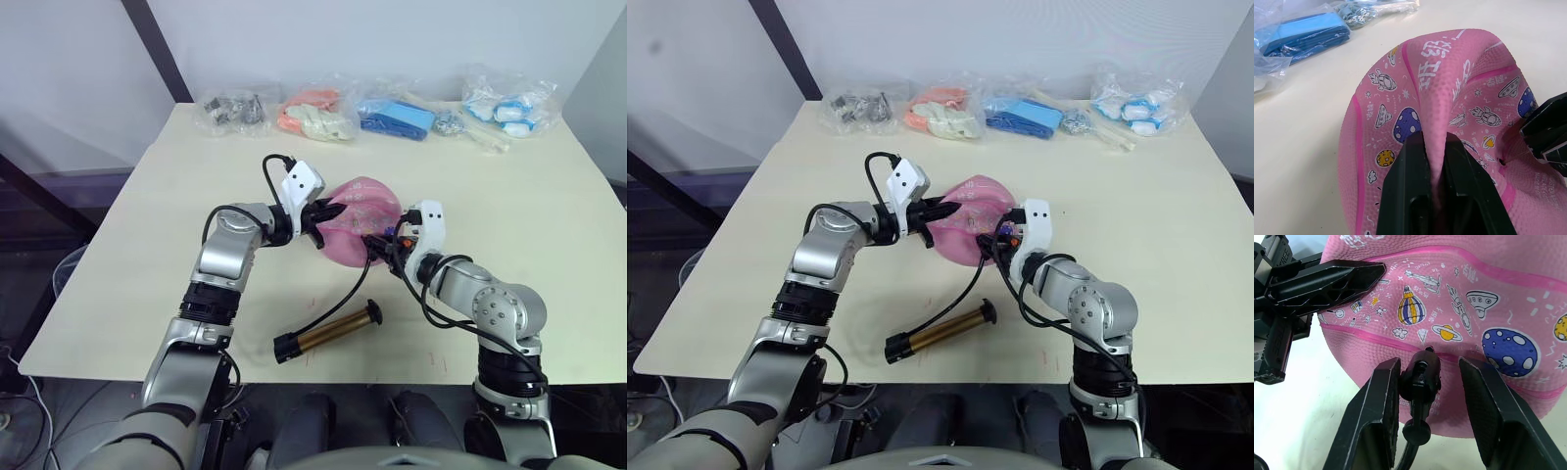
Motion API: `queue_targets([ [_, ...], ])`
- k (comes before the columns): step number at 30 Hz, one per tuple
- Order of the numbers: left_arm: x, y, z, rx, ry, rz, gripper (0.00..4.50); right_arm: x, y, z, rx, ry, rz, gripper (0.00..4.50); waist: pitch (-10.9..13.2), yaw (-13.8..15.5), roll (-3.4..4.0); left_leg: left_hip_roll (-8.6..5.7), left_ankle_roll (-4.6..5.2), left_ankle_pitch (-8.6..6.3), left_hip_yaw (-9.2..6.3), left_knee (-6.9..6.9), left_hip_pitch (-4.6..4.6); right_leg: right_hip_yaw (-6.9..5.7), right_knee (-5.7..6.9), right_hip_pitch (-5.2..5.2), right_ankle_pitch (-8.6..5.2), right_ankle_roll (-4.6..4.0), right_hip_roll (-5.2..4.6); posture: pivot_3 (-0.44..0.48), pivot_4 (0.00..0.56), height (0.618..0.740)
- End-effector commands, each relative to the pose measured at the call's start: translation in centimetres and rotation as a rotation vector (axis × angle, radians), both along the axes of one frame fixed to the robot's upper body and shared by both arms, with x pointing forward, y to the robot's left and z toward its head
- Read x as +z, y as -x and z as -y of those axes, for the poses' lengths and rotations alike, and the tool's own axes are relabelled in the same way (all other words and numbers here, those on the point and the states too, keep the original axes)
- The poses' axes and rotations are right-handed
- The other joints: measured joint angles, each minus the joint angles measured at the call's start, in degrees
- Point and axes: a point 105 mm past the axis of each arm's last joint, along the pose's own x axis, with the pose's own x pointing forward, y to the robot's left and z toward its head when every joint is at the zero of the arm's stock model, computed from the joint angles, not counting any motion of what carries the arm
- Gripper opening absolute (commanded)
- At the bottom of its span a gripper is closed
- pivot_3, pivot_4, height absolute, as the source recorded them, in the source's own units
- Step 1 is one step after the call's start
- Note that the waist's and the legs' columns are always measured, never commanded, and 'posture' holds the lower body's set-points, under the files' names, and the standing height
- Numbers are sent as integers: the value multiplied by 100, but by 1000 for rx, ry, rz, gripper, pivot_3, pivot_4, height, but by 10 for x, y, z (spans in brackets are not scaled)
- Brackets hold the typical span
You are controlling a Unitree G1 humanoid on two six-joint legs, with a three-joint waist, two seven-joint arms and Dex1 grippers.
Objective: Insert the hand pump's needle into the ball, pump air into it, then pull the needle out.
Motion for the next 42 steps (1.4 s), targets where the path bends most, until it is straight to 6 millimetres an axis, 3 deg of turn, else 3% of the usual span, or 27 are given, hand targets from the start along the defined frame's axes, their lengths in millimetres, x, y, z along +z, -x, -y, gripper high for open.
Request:
queue_targets([
  [1,-48,10,3,-8,-63,-171,0,14,2,-3,14,-21,49,1956,0,0,0,0,0,0,0,1,0,0,0,0,0,0,0,0,150,740],
  [13,-49,10,4,-7,-63,-172,0,13,2,-5,21,-23,46,1956,0,1,0,0,0,0,1,3,0,0,1,0,0,0,0,0,150,740],
  [17,-49,11,4,-8,-63,-173,0,13,2,-5,20,-22,46,355,-2,-1,1,0,0,0,2,5,0,1,2,0,0,0,0,0,150,740],
  [24,-49,10,3,-3,-64,-173,0,12,4,-5,29,6,52,345,-4,-1,3,-1,0,0,2,6,0,2,3,1,0,0,1,0,150,740],
  [42,-50,9,2,15,-54,-179,0,14,11,-11,245,395,253,345,-5,3,3,-3,2,-1,0,25,-1,-5,1,12,-1,1,1,0,150,740],
])
